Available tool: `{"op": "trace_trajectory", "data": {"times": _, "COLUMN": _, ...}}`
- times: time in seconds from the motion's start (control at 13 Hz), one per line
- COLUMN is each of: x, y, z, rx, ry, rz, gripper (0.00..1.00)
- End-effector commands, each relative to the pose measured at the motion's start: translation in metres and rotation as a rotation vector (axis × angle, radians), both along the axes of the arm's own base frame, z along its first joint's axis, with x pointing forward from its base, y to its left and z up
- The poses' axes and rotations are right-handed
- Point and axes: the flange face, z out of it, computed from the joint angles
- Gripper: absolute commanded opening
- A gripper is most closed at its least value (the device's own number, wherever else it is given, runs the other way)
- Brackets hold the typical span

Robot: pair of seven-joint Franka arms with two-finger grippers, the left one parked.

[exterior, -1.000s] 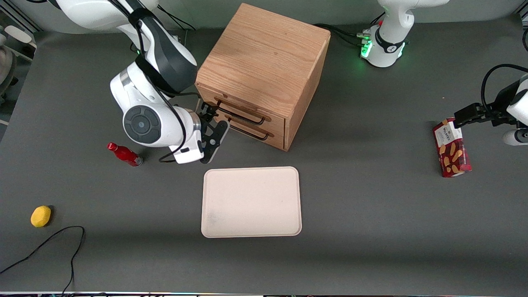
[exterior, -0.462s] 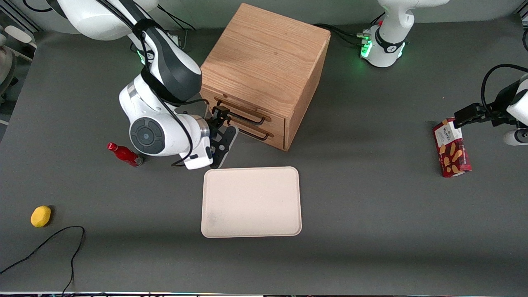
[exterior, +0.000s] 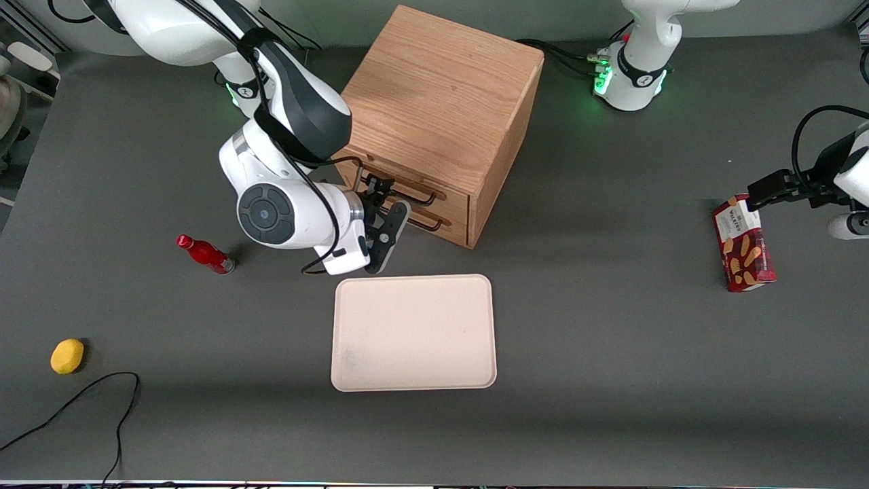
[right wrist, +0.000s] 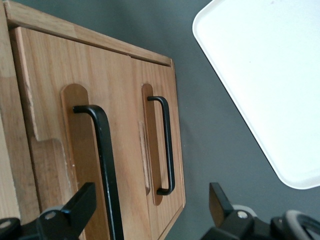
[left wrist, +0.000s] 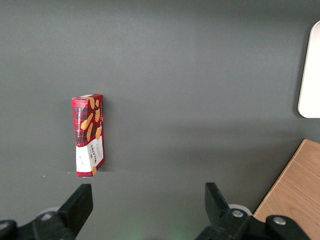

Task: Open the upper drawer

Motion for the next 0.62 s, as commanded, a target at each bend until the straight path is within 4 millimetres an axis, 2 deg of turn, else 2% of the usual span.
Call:
{"op": "trace_trajectory", "data": {"times": 0.0, "x": 0.000, "y": 0.009, "z": -0.001, "rx": 0.025, "ry": 0.001, "rz": 0.008, "gripper": 1.00}}
{"op": "trace_trajectory", "data": {"times": 0.23, "x": -0.007, "y": 0.011, "z": -0.016, "rx": 0.013, "ry": 0.008, "rz": 0.024, "gripper": 1.00}}
{"op": "trace_trajectory", "data": {"times": 0.54, "x": -0.013, "y": 0.009, "z": -0.021, "rx": 0.001, "ry": 0.012, "rz": 0.043, "gripper": 1.00}}
